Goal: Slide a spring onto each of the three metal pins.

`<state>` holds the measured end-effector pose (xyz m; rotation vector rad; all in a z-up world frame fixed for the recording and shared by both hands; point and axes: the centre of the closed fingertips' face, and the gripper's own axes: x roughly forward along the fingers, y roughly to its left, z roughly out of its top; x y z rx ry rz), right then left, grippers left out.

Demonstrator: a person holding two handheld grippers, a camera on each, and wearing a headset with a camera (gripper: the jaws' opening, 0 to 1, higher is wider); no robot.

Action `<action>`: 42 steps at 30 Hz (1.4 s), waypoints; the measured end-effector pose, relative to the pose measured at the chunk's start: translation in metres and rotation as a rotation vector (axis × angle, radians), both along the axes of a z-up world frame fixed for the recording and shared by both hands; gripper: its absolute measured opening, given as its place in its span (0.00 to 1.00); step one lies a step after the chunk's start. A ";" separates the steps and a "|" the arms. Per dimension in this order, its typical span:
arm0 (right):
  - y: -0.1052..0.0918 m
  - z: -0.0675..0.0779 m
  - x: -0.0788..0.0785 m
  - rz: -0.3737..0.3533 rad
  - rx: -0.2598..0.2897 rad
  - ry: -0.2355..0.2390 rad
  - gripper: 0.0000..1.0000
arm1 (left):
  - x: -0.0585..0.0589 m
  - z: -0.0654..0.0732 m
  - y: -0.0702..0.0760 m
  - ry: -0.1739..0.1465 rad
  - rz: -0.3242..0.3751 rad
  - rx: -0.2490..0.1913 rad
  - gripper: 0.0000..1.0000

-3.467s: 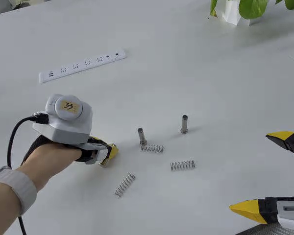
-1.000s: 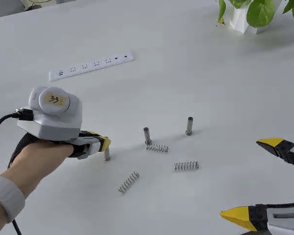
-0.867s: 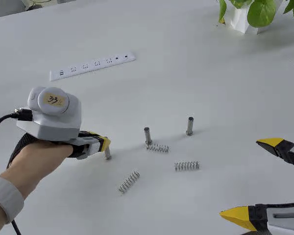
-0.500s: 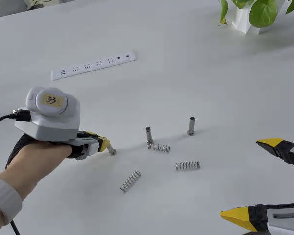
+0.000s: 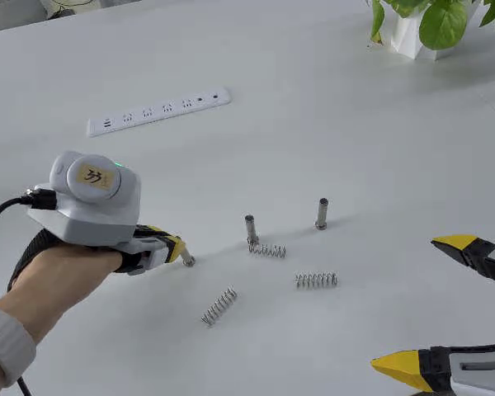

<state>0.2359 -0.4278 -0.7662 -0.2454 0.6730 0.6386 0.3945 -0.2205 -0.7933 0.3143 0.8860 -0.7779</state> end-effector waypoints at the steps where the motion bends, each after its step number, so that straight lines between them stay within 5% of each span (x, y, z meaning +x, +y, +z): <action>1: 0.000 0.000 0.000 0.000 0.001 -0.001 0.94 | 0.000 0.000 0.000 -0.001 0.000 0.001 0.04; 24: 0.000 -0.001 -0.002 0.005 -0.001 0.003 0.94 | -0.004 0.002 -0.005 -0.059 -0.041 -0.004 0.05; 42: 0.002 -0.003 -0.004 0.008 -0.005 0.006 0.94 | -0.005 0.001 -0.003 -0.068 -0.038 -0.016 0.07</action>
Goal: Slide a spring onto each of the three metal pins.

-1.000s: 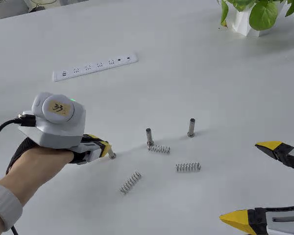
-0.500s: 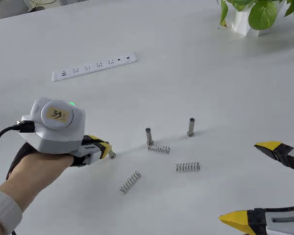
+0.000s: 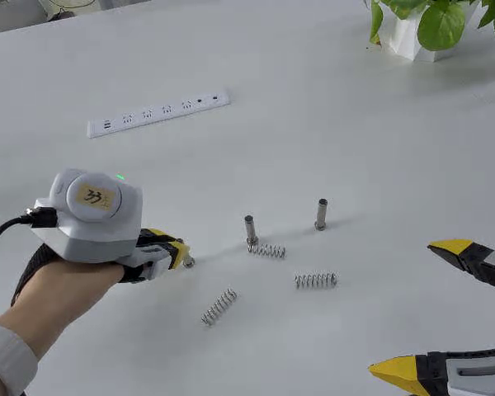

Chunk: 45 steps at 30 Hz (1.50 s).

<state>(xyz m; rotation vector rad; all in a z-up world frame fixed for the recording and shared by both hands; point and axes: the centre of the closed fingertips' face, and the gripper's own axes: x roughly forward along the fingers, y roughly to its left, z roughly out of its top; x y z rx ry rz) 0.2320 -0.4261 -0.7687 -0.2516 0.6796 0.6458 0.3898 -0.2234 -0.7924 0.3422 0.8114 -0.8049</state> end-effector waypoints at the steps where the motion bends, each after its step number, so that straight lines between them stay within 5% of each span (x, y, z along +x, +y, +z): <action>1: 0.000 0.000 0.000 0.000 0.000 0.000 0.94 | 0.000 0.000 0.000 -0.004 0.001 -0.001 0.09; 16: -0.001 -0.003 -0.001 -0.007 0.002 -0.002 0.95 | -0.001 -0.002 0.002 -0.037 0.030 -0.030 0.46; 24: -0.005 -0.003 0.002 -0.014 -0.004 -0.001 0.95 | -0.005 0.003 0.001 -0.031 0.096 -0.145 0.75; 31: -0.009 -0.004 0.004 -0.015 -0.011 0.005 0.96 | -0.002 0.011 0.000 -0.068 0.125 -0.203 0.99; 45: -0.014 -0.005 0.010 0.003 -0.024 0.008 0.97 | -0.010 0.024 0.006 -0.094 0.136 -0.229 0.99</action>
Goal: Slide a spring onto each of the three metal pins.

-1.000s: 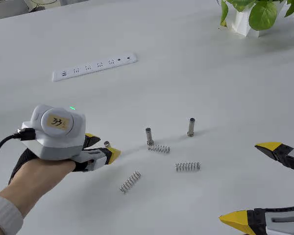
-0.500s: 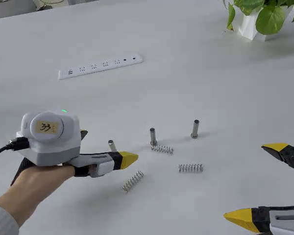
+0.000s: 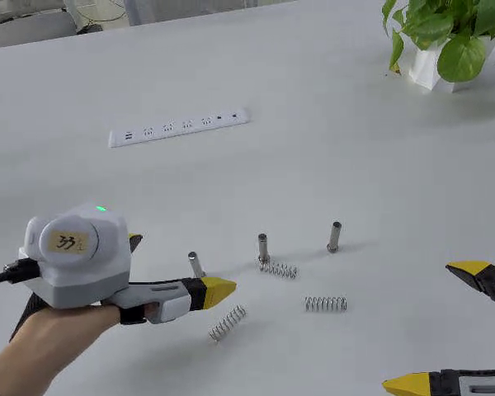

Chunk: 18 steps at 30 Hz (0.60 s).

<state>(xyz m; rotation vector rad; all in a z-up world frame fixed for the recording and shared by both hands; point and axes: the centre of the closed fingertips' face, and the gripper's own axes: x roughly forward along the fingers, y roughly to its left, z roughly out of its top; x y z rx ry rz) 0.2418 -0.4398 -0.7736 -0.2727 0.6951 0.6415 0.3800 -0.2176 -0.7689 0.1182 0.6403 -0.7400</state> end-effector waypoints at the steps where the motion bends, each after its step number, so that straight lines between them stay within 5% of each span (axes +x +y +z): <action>1: 0.000 0.000 0.000 0.002 -0.002 0.000 0.97 | -0.001 0.001 0.000 0.003 0.002 0.002 0.99; 18: 0.002 -0.002 0.002 0.038 -0.021 -0.012 0.97 | -0.038 -0.011 0.022 0.033 0.026 0.033 0.98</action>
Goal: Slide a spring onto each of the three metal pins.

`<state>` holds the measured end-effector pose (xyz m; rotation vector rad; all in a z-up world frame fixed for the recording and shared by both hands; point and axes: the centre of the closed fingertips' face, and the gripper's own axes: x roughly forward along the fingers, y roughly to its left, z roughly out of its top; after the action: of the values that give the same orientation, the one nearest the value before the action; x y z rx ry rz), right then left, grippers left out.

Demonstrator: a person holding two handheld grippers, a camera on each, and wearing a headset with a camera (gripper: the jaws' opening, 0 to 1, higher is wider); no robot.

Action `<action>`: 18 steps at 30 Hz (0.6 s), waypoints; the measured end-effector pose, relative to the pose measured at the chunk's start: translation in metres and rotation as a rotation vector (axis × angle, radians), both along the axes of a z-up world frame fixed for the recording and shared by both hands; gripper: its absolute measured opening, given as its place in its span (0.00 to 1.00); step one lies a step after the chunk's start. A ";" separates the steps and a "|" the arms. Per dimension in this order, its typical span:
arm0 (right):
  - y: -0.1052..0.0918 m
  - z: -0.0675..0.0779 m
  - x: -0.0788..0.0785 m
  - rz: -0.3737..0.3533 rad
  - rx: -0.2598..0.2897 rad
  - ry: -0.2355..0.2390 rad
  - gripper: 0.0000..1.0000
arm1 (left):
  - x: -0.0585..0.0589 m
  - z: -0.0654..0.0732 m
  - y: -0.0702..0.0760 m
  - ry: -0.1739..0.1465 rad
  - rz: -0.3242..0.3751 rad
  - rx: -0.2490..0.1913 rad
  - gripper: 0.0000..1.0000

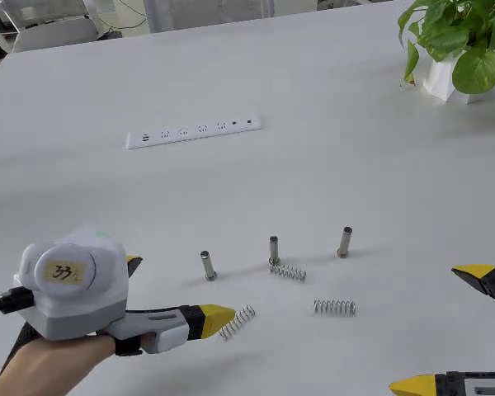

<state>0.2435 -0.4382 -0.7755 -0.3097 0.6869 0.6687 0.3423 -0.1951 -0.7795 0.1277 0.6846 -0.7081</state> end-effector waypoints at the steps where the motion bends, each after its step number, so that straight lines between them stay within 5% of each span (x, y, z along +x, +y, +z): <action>1: 0.000 0.000 0.000 0.001 -0.001 -0.003 0.97 | -0.003 -0.001 0.001 0.002 0.000 0.004 0.98; 18: 0.001 0.003 -0.002 0.016 -0.009 -0.016 0.97 | -0.032 0.001 0.005 -0.014 -0.033 0.014 0.96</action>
<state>0.2414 -0.4368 -0.7721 -0.3287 0.6729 0.6774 0.3101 -0.1905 -0.7782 0.1568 0.6755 -0.7331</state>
